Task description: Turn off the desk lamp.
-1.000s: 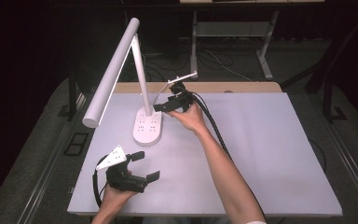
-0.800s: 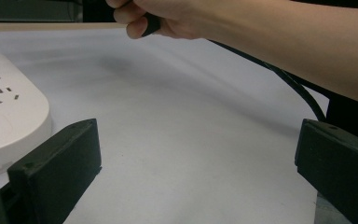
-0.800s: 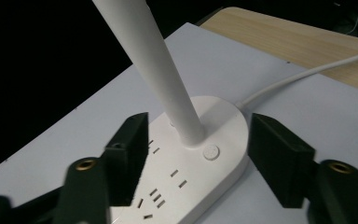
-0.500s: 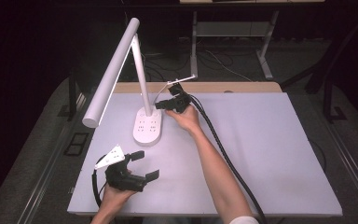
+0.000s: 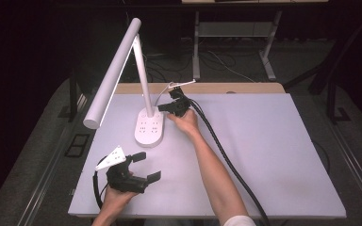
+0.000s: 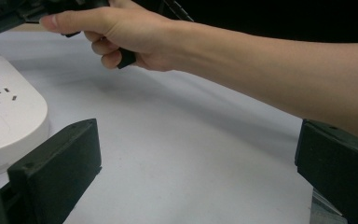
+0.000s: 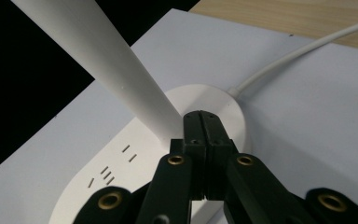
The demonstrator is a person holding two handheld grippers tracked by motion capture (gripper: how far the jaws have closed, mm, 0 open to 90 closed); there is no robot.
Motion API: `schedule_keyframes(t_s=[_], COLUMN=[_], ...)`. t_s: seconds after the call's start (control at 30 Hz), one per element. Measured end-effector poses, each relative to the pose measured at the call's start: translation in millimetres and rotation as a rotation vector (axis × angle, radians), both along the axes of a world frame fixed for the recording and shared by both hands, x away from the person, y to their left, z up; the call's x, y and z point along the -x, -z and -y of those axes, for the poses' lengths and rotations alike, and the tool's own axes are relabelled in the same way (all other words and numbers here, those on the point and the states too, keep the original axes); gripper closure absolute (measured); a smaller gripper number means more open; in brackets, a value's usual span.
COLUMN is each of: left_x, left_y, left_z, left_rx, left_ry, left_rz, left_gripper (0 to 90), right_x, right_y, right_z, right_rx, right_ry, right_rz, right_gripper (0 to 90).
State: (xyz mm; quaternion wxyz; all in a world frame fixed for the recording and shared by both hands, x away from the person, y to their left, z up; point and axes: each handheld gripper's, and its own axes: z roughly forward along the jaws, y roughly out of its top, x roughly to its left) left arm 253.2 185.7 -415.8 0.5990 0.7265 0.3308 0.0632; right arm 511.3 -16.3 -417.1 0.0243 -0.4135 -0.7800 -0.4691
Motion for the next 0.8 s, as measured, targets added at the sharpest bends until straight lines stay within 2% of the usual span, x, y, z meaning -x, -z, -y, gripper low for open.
schedule_keyframes(t_s=[0.2,0.33,0.43,0.53,0.8], left_x=[-0.4,-1.4,-1.5,-1.5,-2.0], left_y=[0.3,0.6,0.6,0.7,0.4], left_z=[-0.1,0.5,0.4,0.0,0.3], left_rx=[-0.001,-0.001,-0.001,-0.003,0.001], left_ry=[0.002,0.005,0.006,0.006,0.002], left_rz=[0.000,0.000,0.000,0.000,0.000], left_gripper=[0.0,0.0,0.0,0.0,0.0], right_x=[-0.3,-1.0,-2.2,-1.4,2.0], right_y=[12.4,18.0,21.1,20.2,19.2], right_z=[-7.5,-10.6,-10.8,-11.5,-13.4], right_rx=[0.012,0.014,-0.016,0.015,0.041], right_ry=[-0.014,0.002,0.013,0.023,0.026], right_rz=[-0.016,-0.018,-0.031,-0.014,0.012], right_gripper=[89.9,90.0,90.0,90.0,90.0])
